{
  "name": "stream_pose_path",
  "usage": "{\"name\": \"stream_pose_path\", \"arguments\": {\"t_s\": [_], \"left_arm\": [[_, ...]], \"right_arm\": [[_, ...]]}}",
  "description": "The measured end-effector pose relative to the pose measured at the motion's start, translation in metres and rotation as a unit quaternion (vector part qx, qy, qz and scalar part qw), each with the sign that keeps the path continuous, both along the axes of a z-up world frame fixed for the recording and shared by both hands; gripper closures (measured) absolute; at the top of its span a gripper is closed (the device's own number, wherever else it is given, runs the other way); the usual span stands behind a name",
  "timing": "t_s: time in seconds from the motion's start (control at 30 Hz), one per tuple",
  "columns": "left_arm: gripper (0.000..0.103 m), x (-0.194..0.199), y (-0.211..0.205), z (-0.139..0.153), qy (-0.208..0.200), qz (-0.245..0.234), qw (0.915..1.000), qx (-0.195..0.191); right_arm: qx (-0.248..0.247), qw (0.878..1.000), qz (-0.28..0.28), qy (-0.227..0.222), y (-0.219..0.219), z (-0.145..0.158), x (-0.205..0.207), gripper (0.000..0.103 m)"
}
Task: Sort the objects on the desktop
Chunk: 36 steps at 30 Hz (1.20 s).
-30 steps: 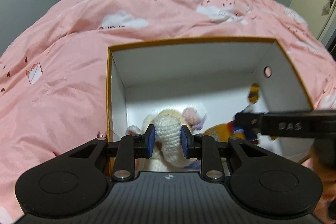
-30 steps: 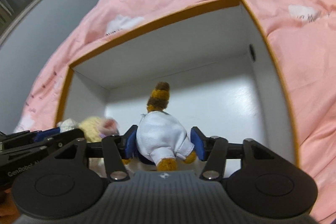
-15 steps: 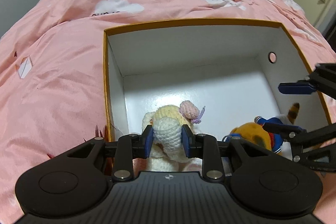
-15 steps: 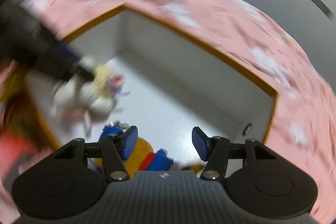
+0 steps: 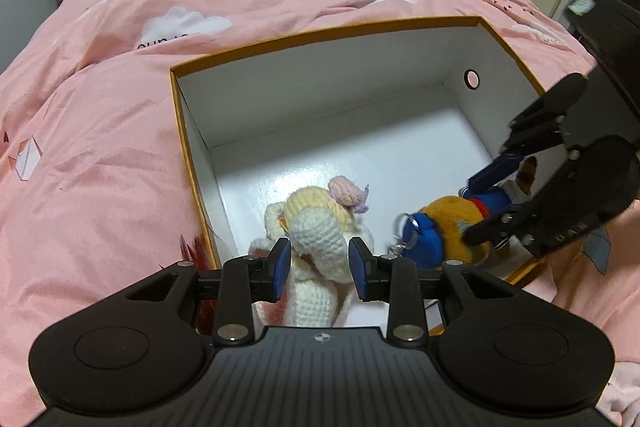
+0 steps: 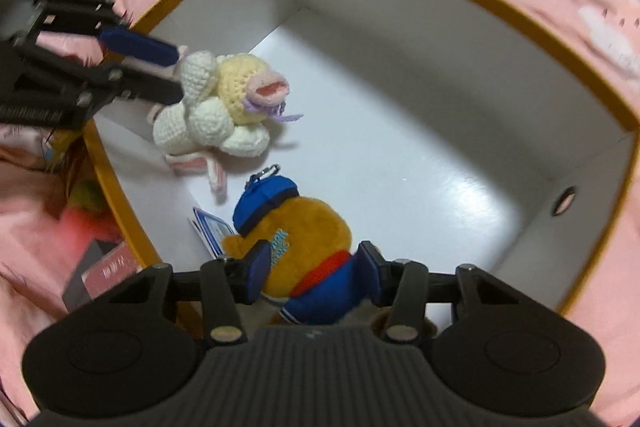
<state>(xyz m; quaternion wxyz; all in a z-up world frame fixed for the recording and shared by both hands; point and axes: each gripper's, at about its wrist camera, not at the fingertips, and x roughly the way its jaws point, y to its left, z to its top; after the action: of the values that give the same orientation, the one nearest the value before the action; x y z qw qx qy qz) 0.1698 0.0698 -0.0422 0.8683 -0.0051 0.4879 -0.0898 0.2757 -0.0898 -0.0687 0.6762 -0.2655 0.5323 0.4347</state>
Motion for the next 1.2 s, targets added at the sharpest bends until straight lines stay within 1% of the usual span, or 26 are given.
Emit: {"name": "stream_pose_path", "arguments": {"t_s": [0.07,0.1,0.2,0.23,0.33,0.4,0.47,0.5,0.53,0.57,0.7,0.77,0.83,0.9,0.97,1.03,1.1,1.13,1.2], "left_arm": [[0.065,0.0,-0.001,-0.003,0.001,-0.001,1.0,0.009],[0.065,0.001,-0.003,-0.004,0.001,-0.003,0.9999,0.016],[0.061,0.001,-0.006,-0.007,-0.002,-0.006,0.9995,0.032],[0.057,0.001,-0.006,-0.007,-0.002,-0.007,0.9995,0.032],[0.056,0.001,-0.006,-0.008,-0.002,-0.004,0.9996,0.028],[0.056,0.0,-0.006,-0.008,-0.003,-0.004,0.9996,0.028],[0.056,0.0,-0.006,-0.007,-0.003,-0.003,0.9996,0.027],[0.056,0.0,-0.006,-0.007,-0.003,-0.002,0.9996,0.027],[0.056,-0.001,-0.007,-0.007,-0.004,-0.002,0.9996,0.027],[0.056,-0.001,-0.007,-0.007,-0.004,-0.001,0.9996,0.026],[0.056,0.0,-0.009,-0.007,-0.004,-0.006,0.9997,0.022],[0.056,-0.001,-0.01,-0.007,-0.005,-0.007,0.9997,0.023],[0.056,-0.001,-0.01,-0.008,-0.006,-0.006,0.9997,0.025],[0.056,-0.002,-0.009,-0.006,-0.008,-0.002,0.9997,0.025],[0.056,-0.005,-0.007,-0.001,-0.016,0.001,0.9996,0.021],[0.056,-0.009,-0.004,0.005,-0.029,0.005,0.9994,0.016],[0.056,-0.013,0.0,0.011,-0.04,0.013,0.9991,0.01],[0.056,-0.015,0.002,0.014,-0.045,0.019,0.9988,0.008],[0.056,-0.019,0.007,0.018,-0.053,0.029,0.9982,0.004]], "right_arm": [[0.01,1.0,-0.015,0.014,0.005,-0.005,0.003,0.052],[0.016,0.999,-0.029,0.024,0.008,-0.007,0.006,0.053],[0.036,0.996,-0.08,0.032,0.012,-0.01,0.015,0.053],[0.049,0.993,-0.101,0.038,0.011,-0.01,0.019,0.053],[0.085,0.981,-0.165,0.052,0.005,-0.011,0.032,0.053],[0.099,0.975,-0.193,0.046,0.003,-0.01,0.035,0.053],[0.103,0.972,-0.209,0.026,0.002,-0.004,0.034,0.056],[0.103,0.973,-0.208,0.014,0.002,0.001,0.031,0.057],[0.101,0.974,-0.203,0.003,0.002,0.006,0.027,0.062],[0.1,0.976,-0.196,-0.003,0.003,0.011,0.024,0.063],[0.083,0.987,-0.135,-0.013,0.002,0.028,0.01,0.063],[0.058,0.993,-0.102,-0.019,0.007,0.028,0.0,0.063],[0.036,0.996,-0.075,-0.024,0.015,0.02,-0.008,0.063],[0.015,0.998,-0.057,-0.037,0.021,0.012,-0.015,0.059],[0.009,0.998,-0.042,-0.055,0.019,0.011,-0.017,0.047],[-0.003,0.997,-0.036,-0.074,0.023,0.009,-0.018,0.041],[-0.028,0.994,-0.028,-0.098,0.028,0.0,-0.019,0.042],[-0.039,0.994,-0.028,-0.101,0.028,-0.006,-0.018,0.043],[-0.034,0.994,-0.028,-0.098,0.028,-0.013,-0.017,0.042]]}}
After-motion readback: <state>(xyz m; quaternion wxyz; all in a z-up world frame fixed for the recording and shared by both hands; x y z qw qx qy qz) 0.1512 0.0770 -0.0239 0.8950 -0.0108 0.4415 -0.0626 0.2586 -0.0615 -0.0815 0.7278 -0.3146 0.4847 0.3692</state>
